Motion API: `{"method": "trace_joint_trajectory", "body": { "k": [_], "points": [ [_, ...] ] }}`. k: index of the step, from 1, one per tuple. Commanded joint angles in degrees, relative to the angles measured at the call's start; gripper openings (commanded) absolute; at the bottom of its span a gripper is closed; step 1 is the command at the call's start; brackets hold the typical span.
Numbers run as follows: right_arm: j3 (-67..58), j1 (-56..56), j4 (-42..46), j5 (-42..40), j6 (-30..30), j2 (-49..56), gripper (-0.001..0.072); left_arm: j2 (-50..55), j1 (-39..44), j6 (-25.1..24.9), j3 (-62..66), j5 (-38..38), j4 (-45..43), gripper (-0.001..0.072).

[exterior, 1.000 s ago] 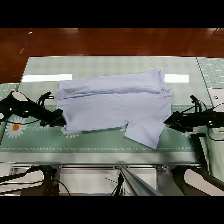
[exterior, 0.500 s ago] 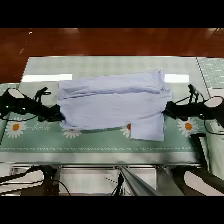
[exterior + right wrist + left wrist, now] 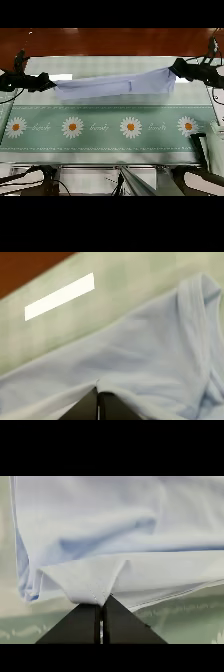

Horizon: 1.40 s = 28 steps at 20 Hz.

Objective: Fold the shirts.

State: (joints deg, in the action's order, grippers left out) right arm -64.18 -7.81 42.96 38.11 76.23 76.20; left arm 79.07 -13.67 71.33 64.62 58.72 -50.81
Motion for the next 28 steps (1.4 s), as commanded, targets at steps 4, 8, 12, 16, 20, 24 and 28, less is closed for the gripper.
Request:
{"method": "trace_joint_trajectory", "body": {
  "k": [4,8,12,16,20,24,28],
  "points": [
    [-14.32,3.63,-3.43,-6.51,-0.33,17.42,0.0022,6.86,1.86,2.97,2.29,-9.14,0.96,0.0024],
    [-15.37,3.63,-3.39,-6.62,-0.02,22.27,0.0023,10.97,2.32,2.78,2.29,-13.40,1.16,0.0024],
    [-15.37,3.63,-3.26,-6.64,-0.07,24.37,0.0027,12.81,4.37,-0.26,2.29,-16.59,1.36,0.0030],
    [-15.39,1.64,1.11,-2.64,-4.09,22.03,0.0461,12.66,3.41,-0.17,3.87,-15.30,1.33,0.0619],
    [-15.39,-2.97,39.41,12.41,8.87,15.82,0.0541,12.52,-1.33,-0.17,11.98,-2.19,1.36,0.0605],
    [-15.37,-10.10,35.50,18.78,10.47,15.23,0.0605,10.84,-2.19,-0.26,15.91,5.29,1.42,0.0605],
    [-15.37,-13.51,13.75,19.41,7.30,20.37,0.0611,10.21,0.04,-1.90,16.26,10.86,2.03,0.0605]
  ]
}}
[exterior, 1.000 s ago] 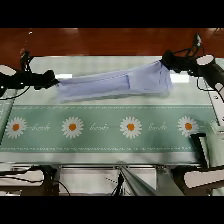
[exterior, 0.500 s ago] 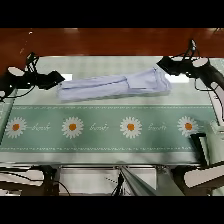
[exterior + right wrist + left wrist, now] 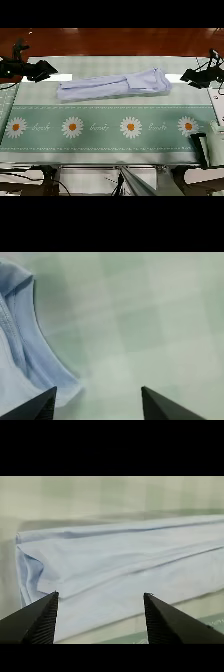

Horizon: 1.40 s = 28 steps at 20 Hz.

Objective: Fold the shirts.

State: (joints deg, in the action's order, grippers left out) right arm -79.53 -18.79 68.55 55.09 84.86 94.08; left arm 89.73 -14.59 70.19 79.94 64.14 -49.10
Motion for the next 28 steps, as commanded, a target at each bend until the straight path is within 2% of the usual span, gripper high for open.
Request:
{"method": "trace_joint_trajectory", "body": {
  "k": [1,4,6,10,11,12,13,14,15,17,18,21,24,26,28],
  "points": [
    [-0.02,-2.23,-16.39,2.43,-2.56,4.22,0.0611,-0.46,1.70,-0.76,0.94,6.08,0.33,0.0605],
    [-0.02,0.02,-25.59,1.38,-6.36,8.63,0.0611,-0.48,4.07,-0.85,0.96,6.62,1.49,0.0605],
    [-0.02,2.71,-26.21,-0.57,-6.73,10.40,0.0611,-0.46,5.14,-2.58,0.96,6.62,3.91,0.0605],
    [-0.04,7.87,-26.80,-4.59,-6.73,12.26,0.0610,-0.46,5.95,-2.75,0.96,6.62,10.69,0.0605],
    [-0.02,8.94,-26.64,-5.35,-6.75,12.44,0.0590,-0.46,5.92,-2.75,0.96,6.62,12.37,0.0605],
    [-0.04,10.01,-26.47,-6.36,-7.04,12.41,0.0486,-0.46,5.92,-2.73,1.11,6.62,13.33,0.0605],
    [-0.04,10.80,-26.69,-6.97,-7.85,12.35,0.0312,-0.46,5.95,-2.71,1.33,6.64,13.66,0.0605],
    [-0.04,11.34,-26.88,-7.10,-8.55,12.11,0.0094,-0.46,5.92,-2.71,1.44,6.64,14.51,0.0604],
    [-0.04,11.61,-27.15,-6.51,-9.16,11.65,0.0025,-0.48,5.92,-2.69,1.55,6.64,15.34,0.0590],
    [-0.04,11.74,-26.73,-3.80,-11.19,9.11,0.0024,-0.48,6.05,-2.54,2.01,6.91,16.26,0.0579],
    [-0.04,11.74,-25.83,-2.23,-12.00,7.23,0.0025,-0.48,6.16,-2.45,2.21,7.15,16.74,0.0464],
    [-0.04,11.87,-19.45,2.45,-11.87,-0.68,0.0024,-0.48,7.61,-1.64,2.21,7.32,18.32,0.0297],
    [-0.04,12.33,-16.04,6.58,-9.49,-8.98,0.0024,-0.46,12.35,-1.33,2.21,7.30,18.32,0.0093],
    [-0.02,12.94,-13.03,9.42,-7.10,-13.44,0.0024,-0.44,17.49,-1.62,2.19,7.23,18.29,0.0024],
    [-0.02,14.14,-8.26,12.98,-4.31,-16.70,0.0024,-0.39,22.62,-2.19,1.90,6.80,18.23,0.0024]
  ]
}}
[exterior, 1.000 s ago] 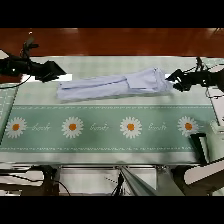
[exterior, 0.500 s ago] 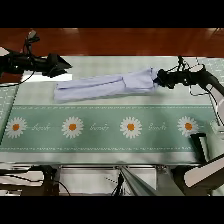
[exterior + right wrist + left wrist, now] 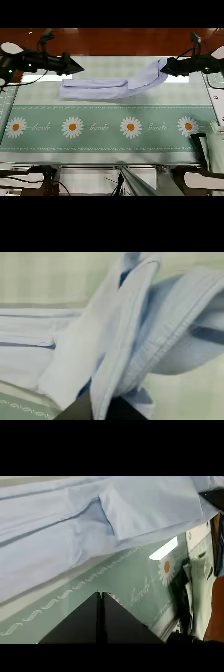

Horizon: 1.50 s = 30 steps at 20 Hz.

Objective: Fold the shirts.

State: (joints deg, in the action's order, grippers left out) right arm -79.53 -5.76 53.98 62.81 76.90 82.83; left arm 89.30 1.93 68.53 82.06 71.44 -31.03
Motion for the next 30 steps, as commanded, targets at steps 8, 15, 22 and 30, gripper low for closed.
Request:
{"method": "trace_joint_trajectory", "body": {
  "k": [8,15,22,30],
  "points": [
    [-0.02,8.68,18.78,13.92,10.03,-13.16,0.0024,1.29,21.16,-0.35,-9.62,-12.81,0.00,0.0024],
    [-0.02,14.91,25.24,18.49,15.54,-20.20,0.0024,3.91,24.39,1.31,-13.97,-21.29,3.54,0.0024],
    [-0.02,22.86,30.95,20.17,20.31,-21.88,0.0024,10.45,32.79,0.96,-13.97,-21.18,11.54,0.0025],
    [-0.02,24.87,33.68,20.48,21.40,-21.86,0.0025,12.92,35.06,0.24,-13.94,-23.12,15.91,0.0024]
  ]
}}
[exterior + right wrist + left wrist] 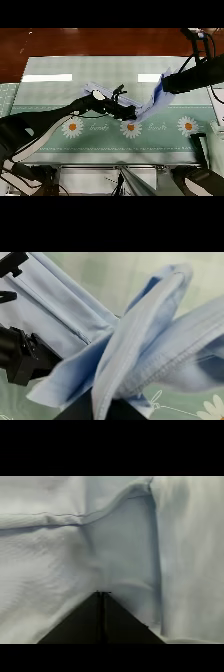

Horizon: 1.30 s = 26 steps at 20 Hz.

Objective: Fold the shirts.

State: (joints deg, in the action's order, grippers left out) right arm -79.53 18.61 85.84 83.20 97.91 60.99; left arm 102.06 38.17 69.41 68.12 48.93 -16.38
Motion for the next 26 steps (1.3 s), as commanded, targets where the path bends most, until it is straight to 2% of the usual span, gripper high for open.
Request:
{"method": "trace_joint_trajectory", "body": {
  "k": [1,3,7,11,14,17,20,26],
  "points": [
    [-0.02,0.50,2.86,-1.14,0.31,-0.02,0.0025,-1.05,-3.82,-1.51,-0.02,-0.15,1.11,0.0022],
    [-0.02,0.50,2.01,-7.19,-0.72,0.04,0.0024,-5.18,-10.51,-1.62,-0.02,-0.11,-0.61,0.0022],
    [-0.02,0.55,-7.63,-21.20,-2.29,2.75,0.0024,-16.68,-27.89,-2.34,0.00,1.11,-1.79,0.0022],
    [-0.02,0.57,-19.74,-25.86,-6.71,10.01,0.0024,-27.02,-44.46,-2.34,0.00,5.66,-1.81,0.0023],
    [-0.02,4.00,-21.31,-29.44,-7.37,15.74,0.0024,-32.11,-52.68,-2.38,-0.02,10.60,-1.86,0.0023],
    [-0.02,10.67,-21.40,-33.68,-7.37,20.28,0.0024,-35.15,-56.08,-2.97,-0.02,13.33,-2.45,0.0023],
    [-0.04,17.03,-21.11,-38.64,-8.72,21.88,0.0024,-35.74,-56.11,-2.99,-0.02,15.50,-3.52,0.0023],
    [-0.11,20.06,-20.28,-43.52,-10.36,16.09,0.0024,-35.67,-53.66,-2.99,-0.07,16.26,-8.07,0.0023]
  ]
}}
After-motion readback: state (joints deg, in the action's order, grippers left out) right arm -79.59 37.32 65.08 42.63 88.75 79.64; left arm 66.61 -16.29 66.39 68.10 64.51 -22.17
